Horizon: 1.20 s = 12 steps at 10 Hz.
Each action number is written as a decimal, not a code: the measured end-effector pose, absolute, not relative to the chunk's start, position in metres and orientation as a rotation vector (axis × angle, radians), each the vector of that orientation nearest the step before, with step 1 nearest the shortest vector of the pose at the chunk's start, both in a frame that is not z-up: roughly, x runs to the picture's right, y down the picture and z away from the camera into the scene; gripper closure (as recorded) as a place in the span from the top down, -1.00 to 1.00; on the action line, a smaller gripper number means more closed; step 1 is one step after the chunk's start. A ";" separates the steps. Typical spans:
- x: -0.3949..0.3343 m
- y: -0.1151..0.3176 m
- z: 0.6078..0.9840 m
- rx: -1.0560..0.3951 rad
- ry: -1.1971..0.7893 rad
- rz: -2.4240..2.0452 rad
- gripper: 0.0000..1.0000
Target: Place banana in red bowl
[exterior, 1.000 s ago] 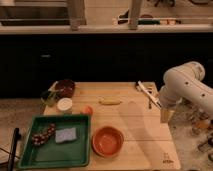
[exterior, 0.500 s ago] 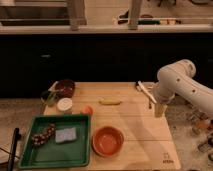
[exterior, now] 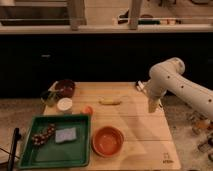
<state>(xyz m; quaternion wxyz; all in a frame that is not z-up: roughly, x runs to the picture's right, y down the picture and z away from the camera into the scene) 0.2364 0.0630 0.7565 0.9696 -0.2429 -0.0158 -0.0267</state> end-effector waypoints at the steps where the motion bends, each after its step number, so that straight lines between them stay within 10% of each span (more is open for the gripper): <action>1: 0.228 0.060 0.765 -0.485 -0.042 -0.063 0.60; 12: 0.178 0.038 0.821 -0.466 -0.121 -0.105 0.60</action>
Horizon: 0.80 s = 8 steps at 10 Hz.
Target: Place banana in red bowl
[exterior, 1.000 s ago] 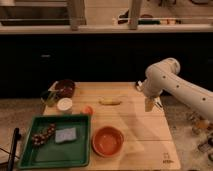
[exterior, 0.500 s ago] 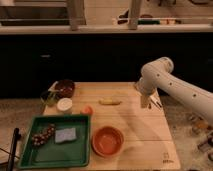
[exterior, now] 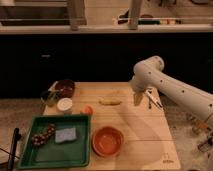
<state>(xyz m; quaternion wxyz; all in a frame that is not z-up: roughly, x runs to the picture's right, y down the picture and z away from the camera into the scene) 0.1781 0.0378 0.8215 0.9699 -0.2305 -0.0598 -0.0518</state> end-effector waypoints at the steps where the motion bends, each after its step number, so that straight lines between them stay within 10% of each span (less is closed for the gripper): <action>1: 0.172 0.038 0.825 -0.469 -0.129 -0.103 0.60; 8: 0.137 0.048 0.861 -0.491 -0.174 -0.076 0.60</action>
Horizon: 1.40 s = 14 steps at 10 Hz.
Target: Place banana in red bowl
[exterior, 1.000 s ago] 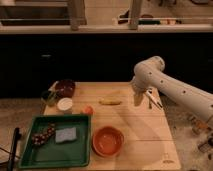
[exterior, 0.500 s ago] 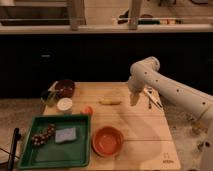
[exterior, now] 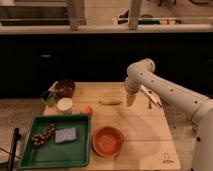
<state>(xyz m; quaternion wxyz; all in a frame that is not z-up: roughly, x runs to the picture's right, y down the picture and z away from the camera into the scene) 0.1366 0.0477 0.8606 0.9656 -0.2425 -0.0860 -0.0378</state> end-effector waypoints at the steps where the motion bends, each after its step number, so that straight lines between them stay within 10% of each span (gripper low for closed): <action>1: 0.132 0.050 0.866 -0.493 -0.181 -0.072 0.60; 14: 0.115 0.081 0.914 -0.550 -0.240 -0.036 0.60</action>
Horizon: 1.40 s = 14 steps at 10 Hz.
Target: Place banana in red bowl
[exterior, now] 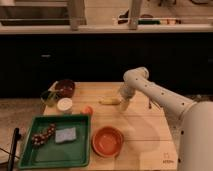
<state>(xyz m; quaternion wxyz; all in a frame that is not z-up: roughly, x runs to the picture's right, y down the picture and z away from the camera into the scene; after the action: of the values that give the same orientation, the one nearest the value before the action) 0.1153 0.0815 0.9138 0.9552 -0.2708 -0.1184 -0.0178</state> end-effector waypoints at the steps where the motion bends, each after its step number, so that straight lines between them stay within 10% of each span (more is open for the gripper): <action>1: 0.114 0.083 0.916 -0.553 -0.243 -0.033 0.60; 14: 0.106 0.097 0.931 -0.587 -0.265 0.005 0.60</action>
<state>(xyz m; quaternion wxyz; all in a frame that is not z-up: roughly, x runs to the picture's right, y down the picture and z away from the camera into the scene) 0.1055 0.0965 0.9311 0.9486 -0.2884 -0.1304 0.0024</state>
